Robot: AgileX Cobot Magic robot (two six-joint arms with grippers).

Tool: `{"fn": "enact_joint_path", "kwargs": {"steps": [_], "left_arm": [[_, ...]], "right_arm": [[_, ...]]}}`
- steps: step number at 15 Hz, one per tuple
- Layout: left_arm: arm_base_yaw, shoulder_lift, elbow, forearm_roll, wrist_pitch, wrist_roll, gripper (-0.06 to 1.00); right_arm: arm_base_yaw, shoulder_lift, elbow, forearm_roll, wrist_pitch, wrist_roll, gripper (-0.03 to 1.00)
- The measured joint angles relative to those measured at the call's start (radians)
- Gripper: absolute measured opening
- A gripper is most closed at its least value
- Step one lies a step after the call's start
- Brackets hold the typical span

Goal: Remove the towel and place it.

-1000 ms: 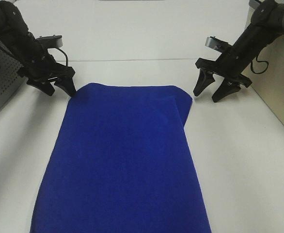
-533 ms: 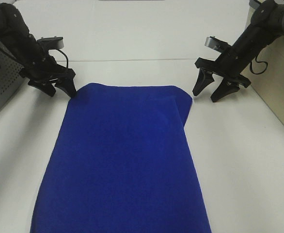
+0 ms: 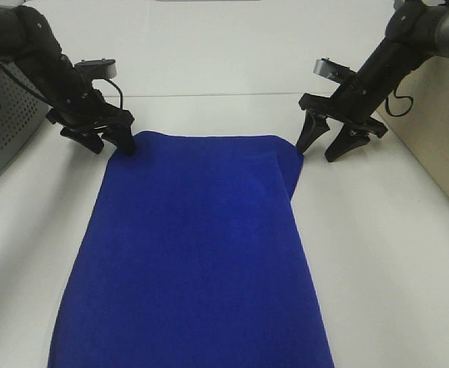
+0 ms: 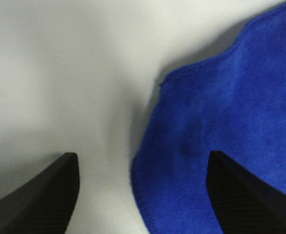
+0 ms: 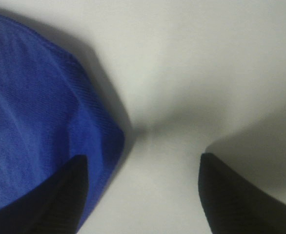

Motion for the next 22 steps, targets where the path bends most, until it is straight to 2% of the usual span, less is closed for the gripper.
{"fn": "enact_joint_path", "kwargs": {"steps": [4,6,7,11,12,17,20,22], "left_arm": [[-0.073,0.012,-0.007,-0.013,-0.048,-0.011,0.69],[-0.096,0.016,-0.007,-0.011,-0.085,-0.046,0.60],[-0.098,0.019,-0.007,-0.008,-0.095,-0.060,0.52],[-0.097,0.021,-0.008,0.062,-0.108,-0.067,0.03],[-0.097,0.020,-0.009,0.068,-0.108,-0.059,0.00],[-0.105,0.027,-0.110,0.199,-0.068,-0.049,0.00],[-0.105,0.027,-0.234,0.228,-0.061,-0.049,0.00],[-0.105,0.026,-0.286,0.231,-0.070,-0.049,0.00]], "right_arm": [[0.075,0.015,-0.009,0.013,-0.030,0.000,0.65],[0.092,0.017,-0.013,0.012,-0.050,0.000,0.57],[0.092,0.018,-0.017,0.003,-0.053,0.000,0.50],[0.092,0.048,-0.112,-0.098,-0.041,0.000,0.11],[0.092,0.052,-0.159,-0.119,-0.030,0.000,0.02],[0.093,0.052,-0.344,-0.213,0.024,-0.037,0.02],[0.093,0.052,-0.395,-0.254,0.032,-0.121,0.02],[0.093,0.052,-0.413,-0.265,-0.021,-0.166,0.02]]}}
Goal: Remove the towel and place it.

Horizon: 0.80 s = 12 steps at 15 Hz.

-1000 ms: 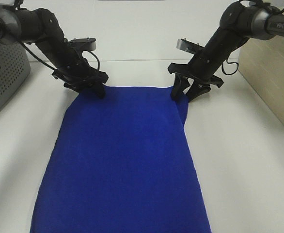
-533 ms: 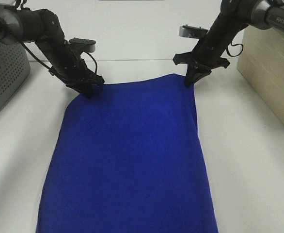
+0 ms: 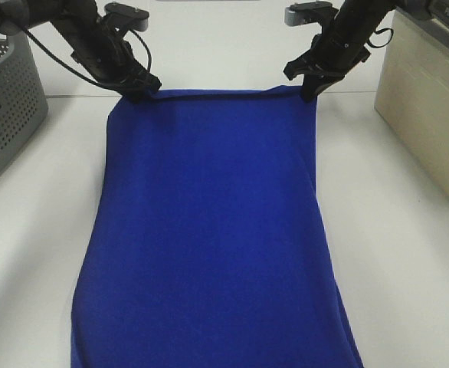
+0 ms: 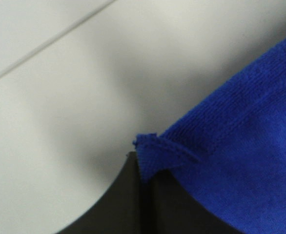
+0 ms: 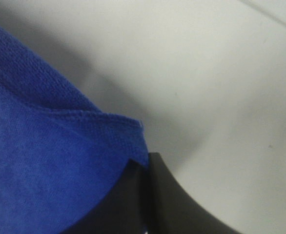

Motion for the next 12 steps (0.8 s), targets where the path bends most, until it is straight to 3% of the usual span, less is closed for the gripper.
{"fn": "enact_joint_path", "kwargs": {"steps": [5,12], "left_arm": [[0.000,0.015,-0.005,0.014,-0.149,0.005,0.00],[0.000,0.089,-0.005,0.032,-0.318,0.007,0.00]], "right_arm": [[0.000,0.000,0.000,-0.002,-0.237,-0.017,0.02],[0.000,0.086,0.000,0.002,-0.323,-0.018,0.02]]}}
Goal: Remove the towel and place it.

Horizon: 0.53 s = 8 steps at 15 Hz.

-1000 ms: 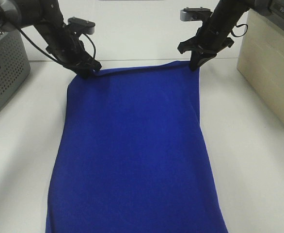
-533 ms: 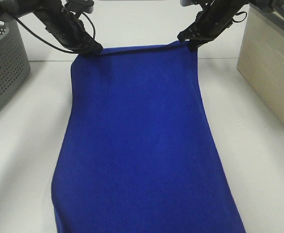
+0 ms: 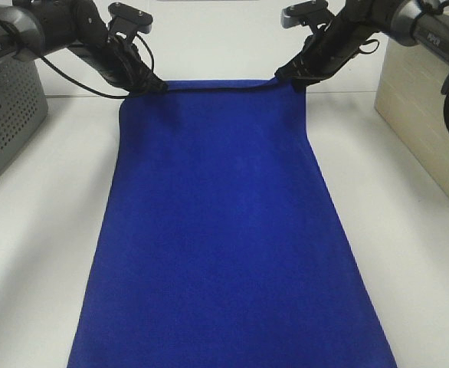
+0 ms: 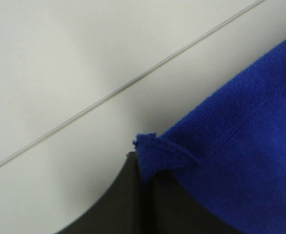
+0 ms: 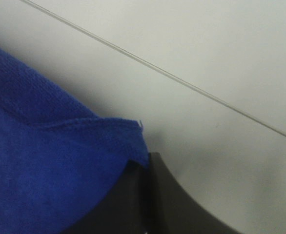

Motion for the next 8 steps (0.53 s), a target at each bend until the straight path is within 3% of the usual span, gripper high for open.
{"fn": "enact_joint_path", "kwargs": {"steps": [8], "left_arm": [[0.000,0.055,0.000,0.016,-0.202,0.000,0.00]], "right_arm": [[0.000,0.022,0.000,0.016,-0.153,0.000,0.02]]}}
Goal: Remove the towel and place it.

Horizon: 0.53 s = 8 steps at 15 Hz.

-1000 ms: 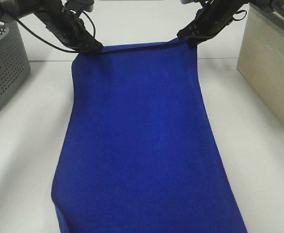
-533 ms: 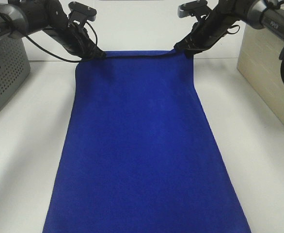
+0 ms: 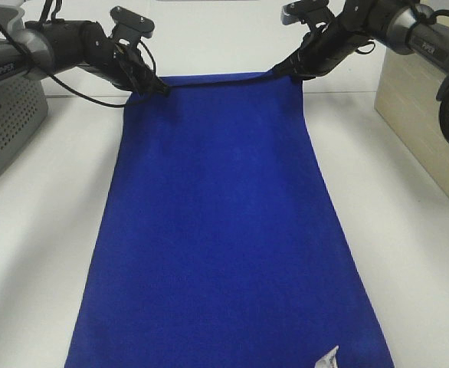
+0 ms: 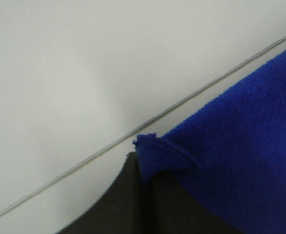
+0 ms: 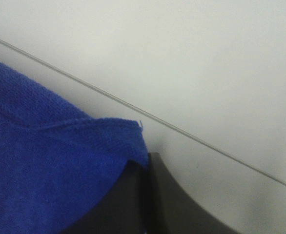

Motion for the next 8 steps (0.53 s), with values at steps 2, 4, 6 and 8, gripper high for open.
{"fn": "enact_joint_path", "kwargs": {"steps": [2,4,6,8], "left_arm": [[0.000,0.010,0.000,0.000,-0.012,0.015,0.00],[0.000,0.027,0.000,0.000,-0.024,0.034,0.00],[0.000,0.045,0.000,0.000,-0.041,0.039,0.01],[0.000,0.052,0.000,0.000,-0.058,0.039,0.07]], "right_arm": [[0.000,0.025,-0.002,0.001,-0.011,0.000,0.02],[0.000,0.051,-0.002,0.001,-0.011,0.000,0.02],[0.000,0.057,-0.002,0.009,-0.020,0.000,0.02],[0.000,0.059,-0.002,0.014,-0.038,0.000,0.03]]}}
